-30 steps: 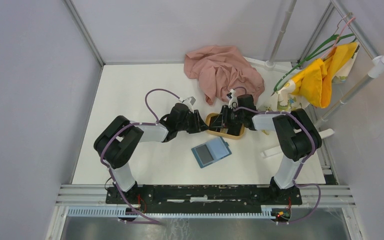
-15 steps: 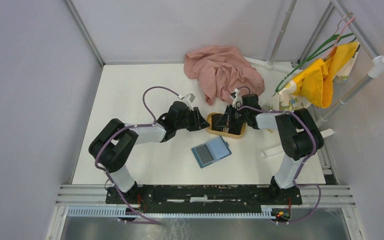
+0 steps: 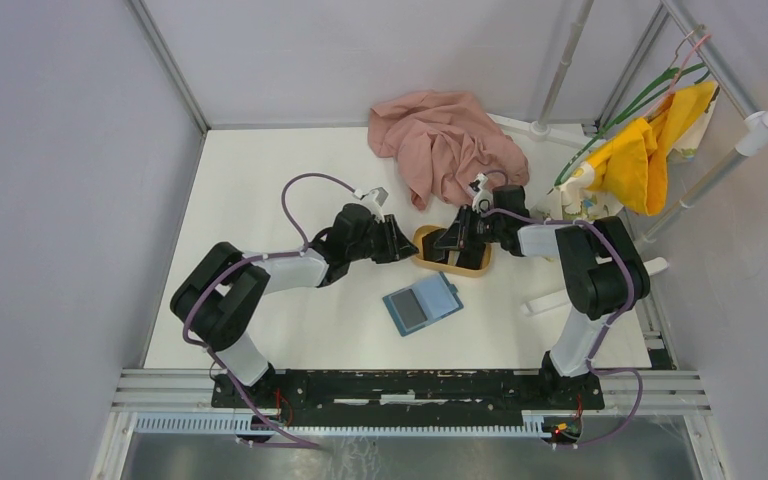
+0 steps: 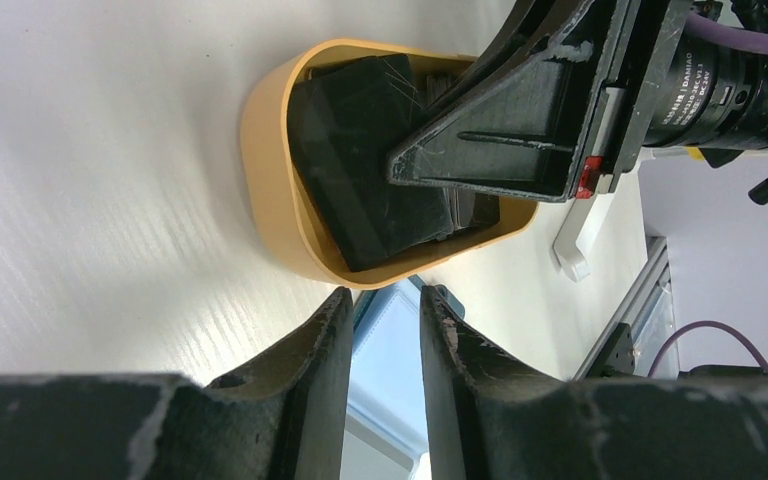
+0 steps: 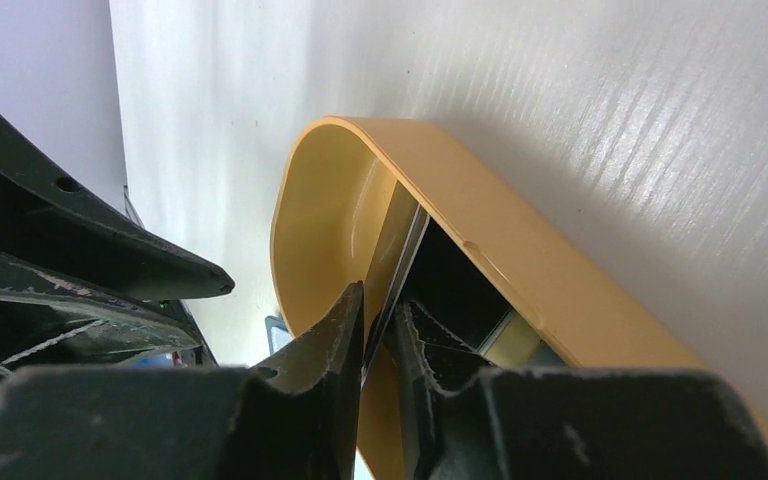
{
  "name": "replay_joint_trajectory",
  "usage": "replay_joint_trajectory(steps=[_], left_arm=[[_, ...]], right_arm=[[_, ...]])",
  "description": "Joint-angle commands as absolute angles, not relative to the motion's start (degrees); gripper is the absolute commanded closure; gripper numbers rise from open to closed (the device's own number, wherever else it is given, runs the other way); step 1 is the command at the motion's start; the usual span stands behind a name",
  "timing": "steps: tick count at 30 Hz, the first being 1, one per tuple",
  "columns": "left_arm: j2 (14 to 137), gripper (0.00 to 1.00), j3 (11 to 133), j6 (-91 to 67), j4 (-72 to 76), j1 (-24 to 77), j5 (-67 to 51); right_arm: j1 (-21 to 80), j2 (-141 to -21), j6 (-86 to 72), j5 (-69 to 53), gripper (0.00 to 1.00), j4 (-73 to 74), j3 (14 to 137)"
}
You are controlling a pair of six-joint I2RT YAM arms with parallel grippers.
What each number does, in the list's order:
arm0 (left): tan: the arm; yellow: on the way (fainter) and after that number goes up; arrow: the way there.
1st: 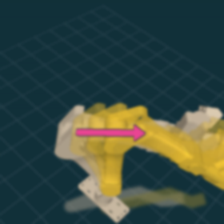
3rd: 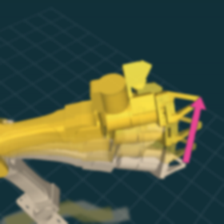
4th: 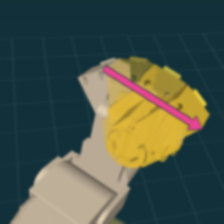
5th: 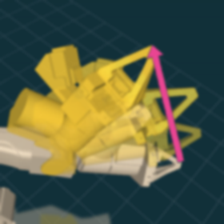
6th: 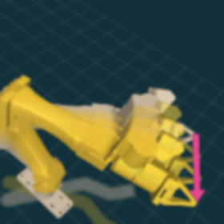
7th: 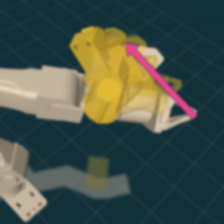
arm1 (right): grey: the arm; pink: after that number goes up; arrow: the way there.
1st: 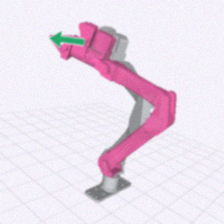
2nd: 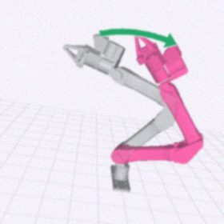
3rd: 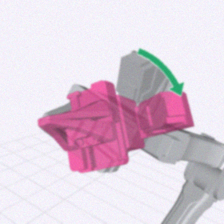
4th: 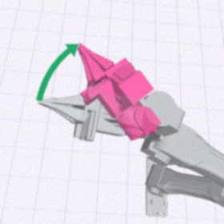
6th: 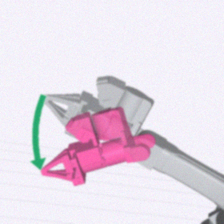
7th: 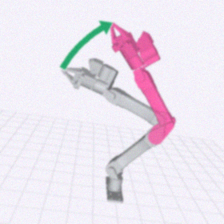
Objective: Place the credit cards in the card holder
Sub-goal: Pick up the credit card from the storage box.
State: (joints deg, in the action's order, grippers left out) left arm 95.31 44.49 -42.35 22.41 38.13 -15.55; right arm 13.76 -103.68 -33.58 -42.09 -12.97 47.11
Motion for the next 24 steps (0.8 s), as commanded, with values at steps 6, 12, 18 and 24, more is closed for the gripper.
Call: replay_joint_trajectory(steps=[6,12,18,24], left_arm=[[92.7,0.62,44.0,-42.1,23.7,38.4,-15.8],[92.7,0.62,43.9,-42.0,23.6,38.4,-15.9],[93.0,0.62,44.0,-42.2,24.0,38.5,-16.0],[92.9,0.62,43.7,-42.4,24.3,38.6,-15.9]], right_arm=[[11.9,-101.6,-35.3,-44.6,0.76,-15.8,46.9],[11.5,-102.5,-34.9,-44.0,0.77,-14.9,47.2],[12.3,-104.7,-38.0,-44.4,0.76,-18.3,46.9],[15.6,-106.8,-37.7,-40.5,0.71,-17.1,49.1]])
